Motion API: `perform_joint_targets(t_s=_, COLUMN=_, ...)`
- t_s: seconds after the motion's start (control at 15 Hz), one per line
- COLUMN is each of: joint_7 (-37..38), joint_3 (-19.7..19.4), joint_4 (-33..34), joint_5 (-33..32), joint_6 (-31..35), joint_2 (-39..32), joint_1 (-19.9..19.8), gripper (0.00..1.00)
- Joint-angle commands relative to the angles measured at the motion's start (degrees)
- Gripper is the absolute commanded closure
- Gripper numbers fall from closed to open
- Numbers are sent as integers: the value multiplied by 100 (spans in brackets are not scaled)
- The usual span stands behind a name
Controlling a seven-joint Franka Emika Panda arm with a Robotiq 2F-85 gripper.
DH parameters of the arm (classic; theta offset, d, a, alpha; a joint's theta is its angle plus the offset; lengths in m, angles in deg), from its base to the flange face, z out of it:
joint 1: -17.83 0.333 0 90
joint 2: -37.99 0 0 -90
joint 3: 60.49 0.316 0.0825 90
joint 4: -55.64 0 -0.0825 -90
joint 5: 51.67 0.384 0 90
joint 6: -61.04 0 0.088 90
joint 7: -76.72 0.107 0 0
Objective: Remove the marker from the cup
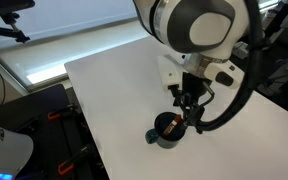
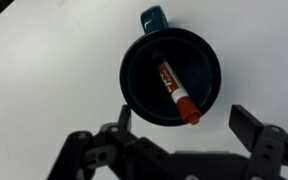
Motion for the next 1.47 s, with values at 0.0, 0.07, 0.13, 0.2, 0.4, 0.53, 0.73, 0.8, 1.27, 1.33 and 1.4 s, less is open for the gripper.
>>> perform_joint_targets(t_s=0.0, joint_7=186, joint_3=-81, joint_4=-116, joint_5=-162, joint_6=-105, joint_2=62, joint_1=67, gripper=0)
perform_joint_targets(t_s=0.07, joint_7=131, joint_3=-65, joint_4=-128, joint_5=-122, joint_6=-79, joint_2=59, joint_1=46, gripper=0)
perform_joint_targets(t_s=0.13, joint_7=85, joint_3=-51, joint_4=-124, joint_5=-100, joint_6=-79, joint_2=46, joint_1=33, gripper=0)
perform_joint_targets(t_s=0.2, joint_7=67, joint_3=-42, joint_4=-119, joint_5=-81, joint_6=-71, joint_2=36, joint_1=26, gripper=0)
perform_joint_targets(t_s=0.4, joint_7=86, joint_3=-46, joint_4=-87, joint_5=-74, joint_6=-75, joint_2=-4, joint_1=26, gripper=25)
perform_joint_targets(t_s=0.53, joint_7=97, joint_3=-48, joint_4=-80, joint_5=-69, joint_6=-79, joint_2=-14, joint_1=26, gripper=31)
perform_joint_targets(t_s=0.73, joint_7=79, joint_3=-43, joint_4=-80, joint_5=-56, joint_6=-85, joint_2=-22, joint_1=20, gripper=55)
perform_joint_targets(t_s=0.8, joint_7=76, joint_3=-41, joint_4=-78, joint_5=-52, joint_6=-86, joint_2=-27, joint_1=19, gripper=63)
perform_joint_targets(t_s=1.27, joint_7=36, joint_3=-31, joint_4=-69, joint_5=-43, joint_6=-89, joint_2=-62, joint_1=13, gripper=87)
perform_joint_targets(t_s=1.33, joint_7=4, joint_3=-23, joint_4=-74, joint_5=-36, joint_6=-80, joint_2=-47, joint_1=6, gripper=70)
perform_joint_targets(t_s=1.4, joint_7=-6, joint_3=-18, joint_4=-61, joint_5=-23, joint_6=-66, joint_2=-47, joint_1=0, gripper=68)
